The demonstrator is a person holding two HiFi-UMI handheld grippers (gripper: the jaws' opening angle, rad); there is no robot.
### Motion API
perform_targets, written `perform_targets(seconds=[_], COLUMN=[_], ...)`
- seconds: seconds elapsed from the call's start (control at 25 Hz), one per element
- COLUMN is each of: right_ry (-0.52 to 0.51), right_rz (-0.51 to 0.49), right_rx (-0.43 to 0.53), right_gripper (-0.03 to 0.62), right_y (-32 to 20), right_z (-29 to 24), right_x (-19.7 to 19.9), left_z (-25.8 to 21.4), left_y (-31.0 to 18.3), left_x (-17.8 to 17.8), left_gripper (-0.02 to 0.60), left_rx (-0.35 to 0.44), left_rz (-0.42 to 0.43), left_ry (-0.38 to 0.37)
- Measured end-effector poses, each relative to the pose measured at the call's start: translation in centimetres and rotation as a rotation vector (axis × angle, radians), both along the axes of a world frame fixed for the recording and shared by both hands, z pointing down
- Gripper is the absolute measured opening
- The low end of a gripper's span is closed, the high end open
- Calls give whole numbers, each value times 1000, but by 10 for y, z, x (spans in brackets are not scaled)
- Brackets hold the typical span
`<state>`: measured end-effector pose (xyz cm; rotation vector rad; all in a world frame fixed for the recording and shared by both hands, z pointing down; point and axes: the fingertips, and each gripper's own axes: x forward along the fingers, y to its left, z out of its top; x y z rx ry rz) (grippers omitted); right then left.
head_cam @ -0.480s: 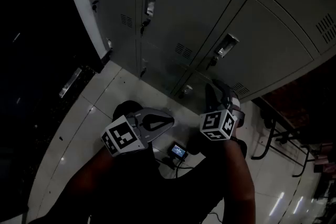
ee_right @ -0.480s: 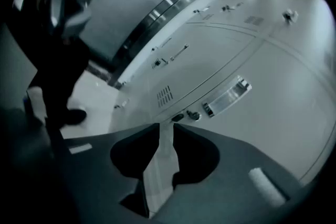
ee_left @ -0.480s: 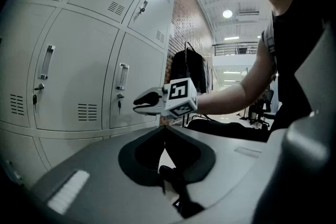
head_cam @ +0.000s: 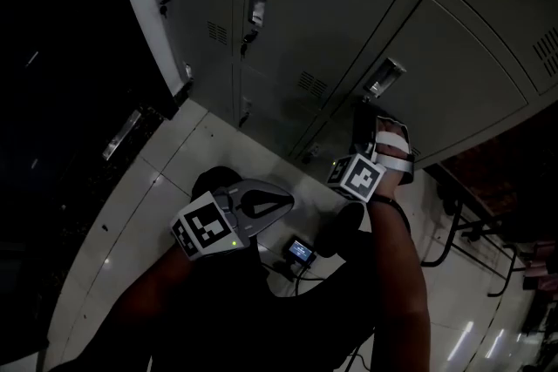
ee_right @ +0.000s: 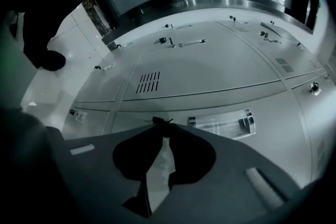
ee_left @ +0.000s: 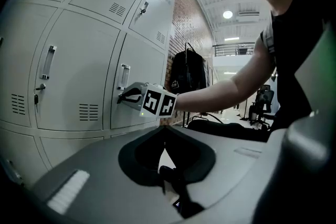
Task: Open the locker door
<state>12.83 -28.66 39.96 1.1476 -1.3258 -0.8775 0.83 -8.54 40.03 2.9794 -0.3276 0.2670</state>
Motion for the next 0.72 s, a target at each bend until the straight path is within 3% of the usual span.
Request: perform_targets(seconds=[0.4,0.72], right_ry=[-67,-116], right_rz=[-145,-215], right_rx=[12,-4], right_gripper=[41,48], right_y=[91,176], right_z=[-3,-2], right_x=[-21,-4], left_z=[2,8], left_y=[0,-1], left_x=[-1,-3], left_gripper=[11,11], left_rx=[-1,1], left_rz=[-2,-10], left_ry=[-10,-39])
